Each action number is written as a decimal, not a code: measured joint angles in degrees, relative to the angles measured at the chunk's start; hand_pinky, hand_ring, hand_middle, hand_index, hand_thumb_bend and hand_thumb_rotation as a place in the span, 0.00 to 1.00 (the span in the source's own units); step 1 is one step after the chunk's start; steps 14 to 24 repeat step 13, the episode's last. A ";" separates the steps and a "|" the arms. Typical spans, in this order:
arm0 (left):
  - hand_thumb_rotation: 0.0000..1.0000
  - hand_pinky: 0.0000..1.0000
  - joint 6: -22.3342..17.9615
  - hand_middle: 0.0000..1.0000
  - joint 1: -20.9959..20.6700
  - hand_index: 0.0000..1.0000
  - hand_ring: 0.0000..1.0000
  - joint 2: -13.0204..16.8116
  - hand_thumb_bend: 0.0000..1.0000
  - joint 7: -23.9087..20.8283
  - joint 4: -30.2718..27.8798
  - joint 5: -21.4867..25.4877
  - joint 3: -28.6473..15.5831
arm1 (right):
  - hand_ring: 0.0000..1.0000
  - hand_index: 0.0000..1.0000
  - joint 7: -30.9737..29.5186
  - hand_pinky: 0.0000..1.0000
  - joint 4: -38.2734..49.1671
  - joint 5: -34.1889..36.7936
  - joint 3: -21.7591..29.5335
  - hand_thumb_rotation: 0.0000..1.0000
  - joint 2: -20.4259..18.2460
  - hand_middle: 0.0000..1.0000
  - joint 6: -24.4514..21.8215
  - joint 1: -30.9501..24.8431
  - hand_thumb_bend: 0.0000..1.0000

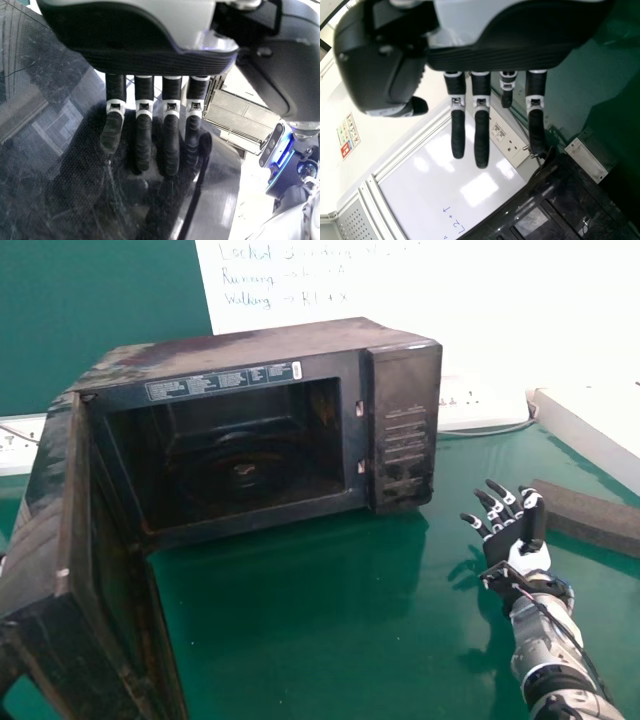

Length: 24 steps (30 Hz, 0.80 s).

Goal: Open the door of oven

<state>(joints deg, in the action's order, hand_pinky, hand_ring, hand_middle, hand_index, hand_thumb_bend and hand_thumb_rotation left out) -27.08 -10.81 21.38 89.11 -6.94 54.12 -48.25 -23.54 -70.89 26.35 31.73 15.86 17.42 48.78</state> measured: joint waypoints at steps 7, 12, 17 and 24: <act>0.00 0.35 -0.49 0.46 -0.71 0.54 0.38 0.00 0.47 0.00 -0.01 1.29 0.20 | 0.92 1.00 0.00 0.83 -0.16 0.00 0.18 1.00 0.00 1.00 -0.10 0.35 1.00; 0.00 0.35 -0.77 0.46 -0.94 0.54 0.38 0.00 0.47 -0.02 -0.16 2.16 0.40 | 0.92 1.00 -0.01 0.83 -0.26 0.00 0.35 1.00 0.08 1.00 -0.18 0.37 1.00; 0.00 0.35 -0.80 0.46 -0.95 0.54 0.38 0.00 0.47 -0.04 -0.25 2.31 0.43 | 0.92 1.00 -0.01 0.83 -0.28 0.00 0.39 1.00 0.11 1.00 -0.20 0.37 1.00; 0.00 0.35 -0.80 0.46 -0.95 0.54 0.38 0.00 0.47 -0.04 -0.25 2.31 0.43 | 0.92 1.00 -0.01 0.83 -0.28 0.00 0.39 1.00 0.11 1.00 -0.20 0.37 1.00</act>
